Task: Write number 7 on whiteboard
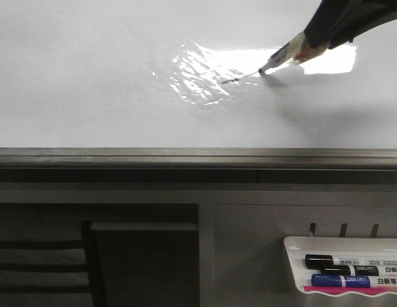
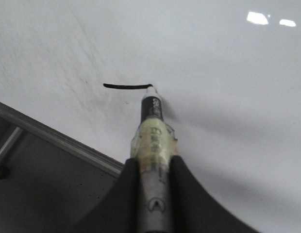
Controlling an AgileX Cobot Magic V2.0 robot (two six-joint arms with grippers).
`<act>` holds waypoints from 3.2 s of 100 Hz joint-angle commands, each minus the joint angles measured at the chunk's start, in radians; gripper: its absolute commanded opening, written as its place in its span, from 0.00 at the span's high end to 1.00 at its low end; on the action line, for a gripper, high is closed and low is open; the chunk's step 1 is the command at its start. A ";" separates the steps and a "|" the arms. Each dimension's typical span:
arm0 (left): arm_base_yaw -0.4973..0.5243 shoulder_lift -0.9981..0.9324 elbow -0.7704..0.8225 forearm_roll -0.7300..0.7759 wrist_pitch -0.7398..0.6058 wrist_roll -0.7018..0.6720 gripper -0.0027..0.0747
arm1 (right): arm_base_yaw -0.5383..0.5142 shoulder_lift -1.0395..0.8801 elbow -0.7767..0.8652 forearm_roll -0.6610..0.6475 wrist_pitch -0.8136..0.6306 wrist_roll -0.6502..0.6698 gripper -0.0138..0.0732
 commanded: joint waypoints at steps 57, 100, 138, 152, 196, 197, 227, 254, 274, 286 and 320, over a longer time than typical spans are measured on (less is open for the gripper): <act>-0.019 0.008 -0.053 -0.070 -0.061 0.025 0.42 | 0.105 -0.041 -0.036 0.021 0.132 -0.064 0.90; -0.340 0.298 -0.241 -0.093 0.108 0.306 0.42 | 0.281 -0.099 -0.130 0.066 0.376 -0.469 0.90; -0.464 0.519 -0.366 -0.097 -0.008 0.389 0.42 | 0.294 -0.125 -0.130 0.066 0.358 -0.503 0.90; -0.464 0.534 -0.367 -0.097 -0.033 0.389 0.42 | 0.294 -0.125 -0.130 0.066 0.354 -0.503 0.90; -0.464 0.536 -0.367 -0.099 -0.052 0.389 0.83 | 0.294 -0.125 -0.130 0.066 0.328 -0.503 0.90; -0.464 0.536 -0.367 -0.099 -0.052 0.389 0.84 | 0.294 -0.125 -0.130 0.066 0.328 -0.503 0.90; -0.464 0.536 -0.367 -0.099 -0.052 0.389 0.99 | 0.294 -0.125 -0.130 0.064 0.328 -0.503 0.90; -0.464 0.536 -0.367 -0.099 -0.052 0.389 0.99 | 0.294 -0.125 -0.130 0.032 0.332 -0.503 0.55; -0.441 0.532 -0.367 -0.061 -0.050 0.365 0.99 | 0.259 -0.171 -0.145 -0.022 0.374 -0.443 0.40; -0.364 0.525 -0.367 -0.035 -0.035 0.301 0.99 | 0.196 -0.245 -0.147 -0.117 0.380 -0.313 0.40; 0.003 0.496 -0.367 0.163 0.131 -0.145 0.99 | 0.051 -0.390 -0.133 -0.163 0.415 -0.280 0.40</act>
